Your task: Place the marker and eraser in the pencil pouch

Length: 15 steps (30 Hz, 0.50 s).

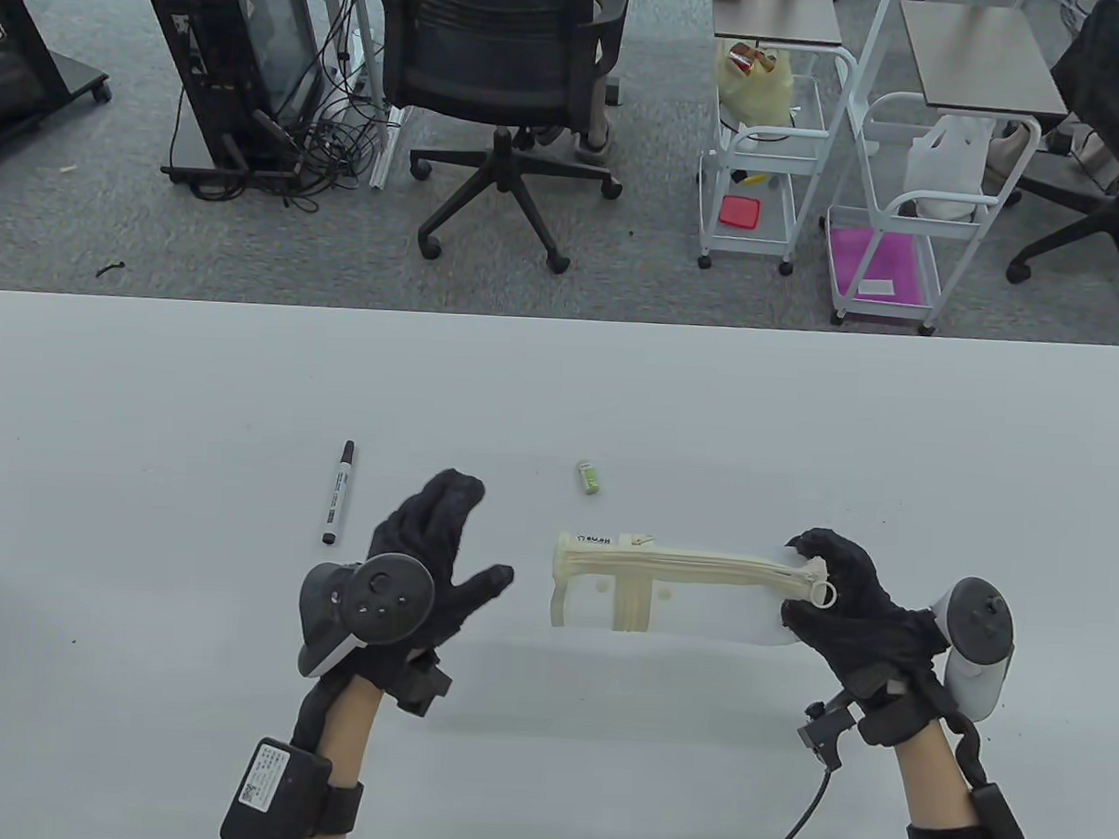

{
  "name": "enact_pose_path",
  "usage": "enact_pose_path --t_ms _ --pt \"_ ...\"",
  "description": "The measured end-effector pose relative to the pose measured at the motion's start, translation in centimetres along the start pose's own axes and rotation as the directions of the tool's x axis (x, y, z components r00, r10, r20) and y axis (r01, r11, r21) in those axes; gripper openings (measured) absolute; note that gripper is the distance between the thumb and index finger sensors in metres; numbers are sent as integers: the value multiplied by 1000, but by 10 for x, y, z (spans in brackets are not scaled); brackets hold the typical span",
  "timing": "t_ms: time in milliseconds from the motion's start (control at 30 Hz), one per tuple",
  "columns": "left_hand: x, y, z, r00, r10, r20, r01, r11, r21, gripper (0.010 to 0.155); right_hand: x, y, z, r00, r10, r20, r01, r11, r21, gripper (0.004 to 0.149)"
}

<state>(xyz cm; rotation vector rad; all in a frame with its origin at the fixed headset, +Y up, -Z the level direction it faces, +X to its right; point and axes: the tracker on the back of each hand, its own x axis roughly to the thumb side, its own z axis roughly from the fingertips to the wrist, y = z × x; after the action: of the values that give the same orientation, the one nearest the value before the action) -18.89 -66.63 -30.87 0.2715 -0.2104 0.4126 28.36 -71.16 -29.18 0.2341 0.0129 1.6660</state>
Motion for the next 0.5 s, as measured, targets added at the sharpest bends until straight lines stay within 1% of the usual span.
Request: enact_pose_path --t_ms 33,67,100,133,167,200,267,300,333,400,500 --pt "-15 -3 -7 994 -67 -87 65 998 -20 83 -1 -1 1 1000 -1 -1 1 1000 -5 70" --pt "-25 -7 -12 984 -112 -136 107 993 -46 82 -1 -2 1 1000 -1 -2 1 1000 -7 70" --pt "-40 -13 -19 961 -188 -205 173 981 -87 81 -1 -3 1 1000 0 -3 0 1000 -7 70" --pt "-55 -21 -25 925 -259 -278 228 964 -139 80 -1 -4 1 1000 0 -4 0 1000 -8 70" --pt "-64 -26 -29 896 -303 -324 258 950 -175 78 -1 -4 1 1000 -1 -3 1 1000 -11 70" --pt "-76 -33 -32 834 -388 -391 319 919 -232 77 -1 -4 1 1000 -5 -4 5 1000 -15 70" --pt "-91 -41 -36 751 -501 -430 389 862 -325 76 -1 -3 1 1000 -5 -9 5 1000 -7 70" --pt "-99 -47 -39 692 -556 -460 415 828 -376 76 -1 -3 1 1000 3 -13 -3 1000 -7 71" --pt "-103 -49 -40 668 -576 -472 420 815 -401 76 -1 -3 1 1000 10 -15 -10 1000 -6 71" --pt "-110 -56 -43 641 -595 -485 408 799 -441 77 -2 -2 1 1000 18 -18 -18 1000 -2 70" --pt "-117 -61 -48 617 -618 -487 386 777 -497 75 -2 -2 1 999 28 -25 -28 1000 1 70"
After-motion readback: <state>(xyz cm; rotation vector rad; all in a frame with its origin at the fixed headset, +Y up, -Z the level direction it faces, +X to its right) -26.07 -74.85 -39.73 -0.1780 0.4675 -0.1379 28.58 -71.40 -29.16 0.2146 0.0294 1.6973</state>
